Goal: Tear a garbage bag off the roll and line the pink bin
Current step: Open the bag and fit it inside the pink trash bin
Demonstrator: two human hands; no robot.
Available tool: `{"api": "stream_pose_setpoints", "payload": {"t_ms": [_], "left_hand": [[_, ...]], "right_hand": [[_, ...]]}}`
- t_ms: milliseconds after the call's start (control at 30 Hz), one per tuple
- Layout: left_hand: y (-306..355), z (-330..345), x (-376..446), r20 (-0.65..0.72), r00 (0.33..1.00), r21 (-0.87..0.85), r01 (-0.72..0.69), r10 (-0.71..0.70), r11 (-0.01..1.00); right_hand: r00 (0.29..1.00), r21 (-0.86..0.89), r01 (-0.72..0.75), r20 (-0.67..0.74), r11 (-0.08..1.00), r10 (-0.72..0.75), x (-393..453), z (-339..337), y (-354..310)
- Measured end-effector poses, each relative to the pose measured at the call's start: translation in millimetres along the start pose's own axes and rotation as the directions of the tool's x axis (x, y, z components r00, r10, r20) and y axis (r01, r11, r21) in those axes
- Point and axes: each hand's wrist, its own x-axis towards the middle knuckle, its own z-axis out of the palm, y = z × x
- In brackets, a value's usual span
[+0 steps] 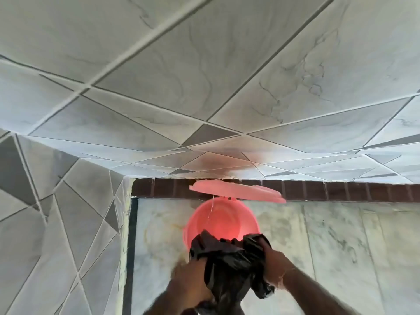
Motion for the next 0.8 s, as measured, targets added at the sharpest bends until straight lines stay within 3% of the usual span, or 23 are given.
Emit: {"api": "stream_pose_setpoints", "payload": {"t_ms": [67,200,400,500,800], "left_hand": [[5.4,-15.5,18.5,-0.020,1.000,-0.010,-0.011,0.010,1.000],[-5.1,-37.6,57.7,-0.217,0.973,-0.056,0.070,-0.081,0.996],[-35.6,-42.1,78.0,-0.402,0.893,-0.144,0.155,-0.201,0.977],[-59.1,-18.7,64.6,-0.384,0.899,-0.096,0.189,-0.211,0.977],[-120.3,72.8,55.0,-0.302,0.924,0.115,0.278,-0.233,0.954]], "right_hand": [[0.998,0.070,0.010,-0.058,0.997,-0.006,24.6,-4.2,-6.2],[0.976,0.248,0.071,-0.216,0.966,-0.017,70.5,0.9,-14.2],[0.931,0.187,-0.026,-0.354,0.982,0.092,105.1,33.0,10.8],[0.922,0.162,-0.113,-0.351,0.980,0.165,95.5,54.6,35.4],[0.905,0.184,-0.163,-0.362,0.969,0.221,95.6,130.7,92.8]]}}
